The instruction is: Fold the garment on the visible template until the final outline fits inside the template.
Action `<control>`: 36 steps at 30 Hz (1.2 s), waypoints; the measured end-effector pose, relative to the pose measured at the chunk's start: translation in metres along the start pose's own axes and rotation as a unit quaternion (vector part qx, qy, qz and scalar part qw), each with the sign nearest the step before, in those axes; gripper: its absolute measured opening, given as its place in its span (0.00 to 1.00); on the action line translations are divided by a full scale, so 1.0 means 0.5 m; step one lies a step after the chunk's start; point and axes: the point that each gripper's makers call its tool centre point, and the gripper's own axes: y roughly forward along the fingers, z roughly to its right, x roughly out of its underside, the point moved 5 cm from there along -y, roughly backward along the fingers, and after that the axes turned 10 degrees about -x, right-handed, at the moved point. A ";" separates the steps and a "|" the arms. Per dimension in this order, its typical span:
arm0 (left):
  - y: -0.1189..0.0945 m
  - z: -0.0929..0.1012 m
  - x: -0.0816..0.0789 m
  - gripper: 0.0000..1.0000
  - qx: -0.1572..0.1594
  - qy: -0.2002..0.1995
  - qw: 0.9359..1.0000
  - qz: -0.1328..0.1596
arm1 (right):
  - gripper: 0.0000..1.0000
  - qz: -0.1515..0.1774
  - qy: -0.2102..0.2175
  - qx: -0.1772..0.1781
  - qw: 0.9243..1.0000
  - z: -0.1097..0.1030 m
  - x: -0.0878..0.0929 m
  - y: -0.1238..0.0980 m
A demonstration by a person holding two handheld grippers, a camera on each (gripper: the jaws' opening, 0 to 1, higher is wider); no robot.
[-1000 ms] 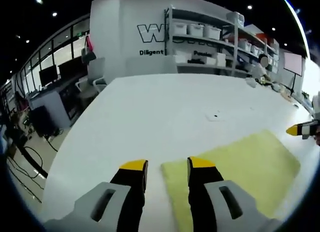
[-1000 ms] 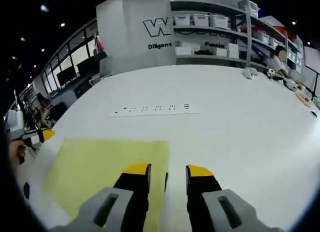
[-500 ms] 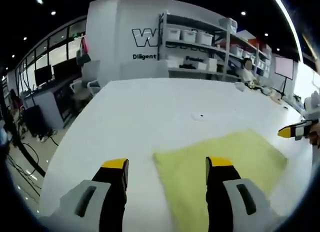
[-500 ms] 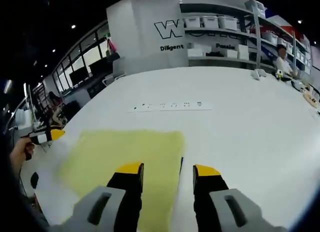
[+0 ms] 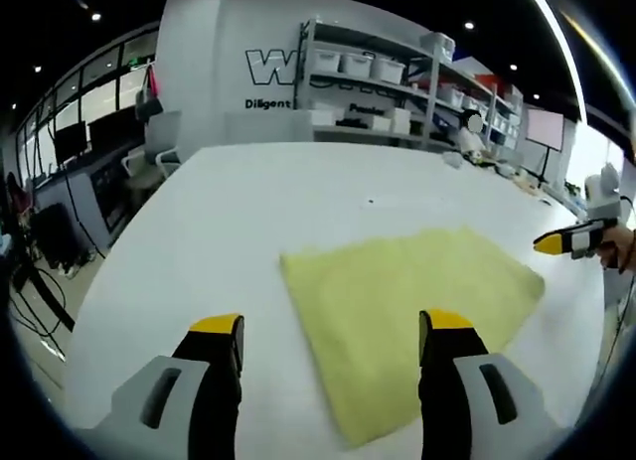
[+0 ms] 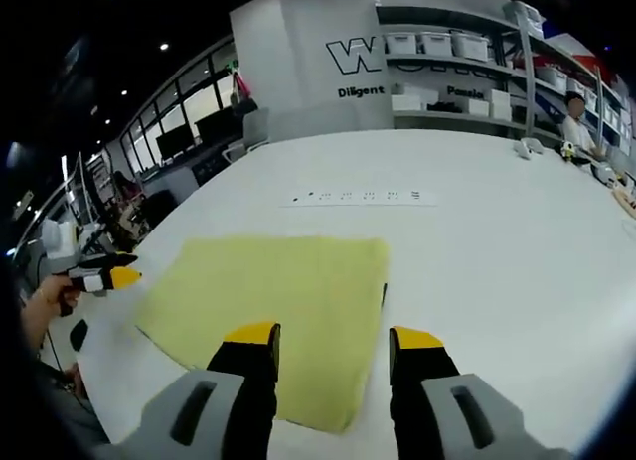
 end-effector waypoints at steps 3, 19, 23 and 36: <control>-0.006 0.000 0.016 0.73 0.002 -0.001 1.000 -0.006 | 0.39 -0.004 -0.007 -0.004 1.000 0.001 0.013 -0.004; -0.030 0.025 0.082 0.47 0.023 -0.028 0.998 -0.055 | 0.22 -0.047 -0.018 -0.003 0.999 0.010 0.102 -0.032; -0.030 0.028 0.089 0.37 0.021 -0.033 0.997 -0.062 | 0.15 -0.052 -0.017 -0.001 0.999 0.011 0.118 -0.034; -0.031 0.033 0.125 0.15 0.024 -0.046 0.994 -0.097 | 0.00 -0.038 0.015 0.005 0.999 0.024 0.145 -0.033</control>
